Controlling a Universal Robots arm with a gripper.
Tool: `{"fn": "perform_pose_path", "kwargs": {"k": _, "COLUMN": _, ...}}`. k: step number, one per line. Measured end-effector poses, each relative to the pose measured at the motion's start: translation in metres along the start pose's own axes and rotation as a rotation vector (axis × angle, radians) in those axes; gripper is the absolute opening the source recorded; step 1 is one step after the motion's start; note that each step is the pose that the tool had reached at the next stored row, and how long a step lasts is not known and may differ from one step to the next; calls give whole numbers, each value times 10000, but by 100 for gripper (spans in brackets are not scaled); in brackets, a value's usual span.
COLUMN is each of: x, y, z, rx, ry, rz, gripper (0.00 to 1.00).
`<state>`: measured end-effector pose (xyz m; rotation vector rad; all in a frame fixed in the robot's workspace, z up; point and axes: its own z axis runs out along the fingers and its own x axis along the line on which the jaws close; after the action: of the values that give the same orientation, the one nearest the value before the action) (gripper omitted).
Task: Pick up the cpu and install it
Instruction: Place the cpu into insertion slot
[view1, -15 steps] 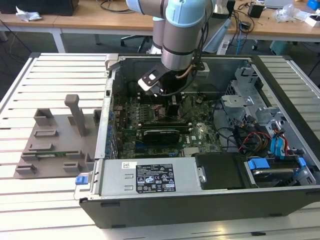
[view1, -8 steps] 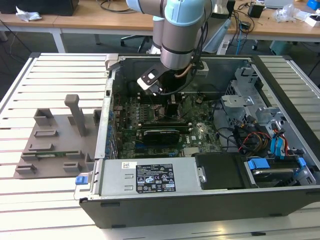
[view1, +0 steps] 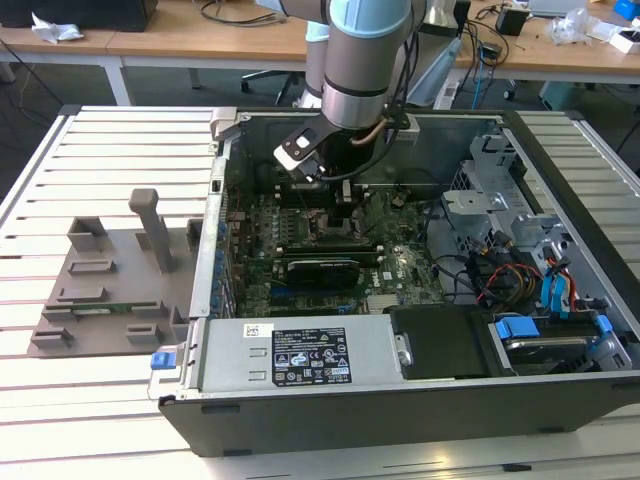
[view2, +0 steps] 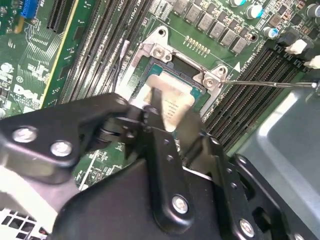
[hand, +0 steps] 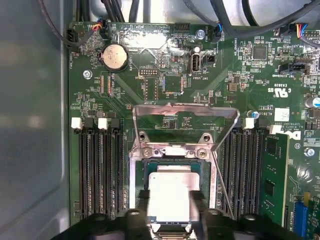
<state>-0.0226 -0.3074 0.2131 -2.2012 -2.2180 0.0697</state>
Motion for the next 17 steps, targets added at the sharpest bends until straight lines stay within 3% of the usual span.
{"fn": "perform_pose_path", "kwargs": {"k": 1, "x": -1, "y": -13, "z": 8, "rx": -1, "ry": 3, "rz": 0, "gripper": 29}}
{"fn": "perform_pose_path", "kwargs": {"k": 4, "x": -23, "y": -44, "z": 88, "rx": 3, "ry": 36, "rz": -13, "gripper": 11}}
{"fn": "perform_pose_path", "kwargs": {"k": 5, "x": -35, "y": -40, "z": 103, "rx": 5, "ry": 33, "rz": -49, "gripper": 11}}
{"fn": "perform_pose_path", "kwargs": {"k": 6, "x": -35, "y": 70, "z": 97, "rx": 23, "ry": 37, "rz": -66, "gripper": 11}}
{"fn": "perform_pose_path", "kwargs": {"k": 8, "x": -40, "y": 68, "z": -179, "rx": 24, "ry": 39, "rz": -65, "gripper": 11}}
{"fn": "perform_pose_path", "kwargs": {"k": 11, "x": -42, "y": 64, "z": -277, "rx": 24, "ry": 39, "rz": -65, "gripper": 11}}
{"fn": "perform_pose_path", "kwargs": {"k": 17, "x": -44, "y": 60, "z": -374, "rx": 24, "ry": 39, "rz": -65, "gripper": 11}}
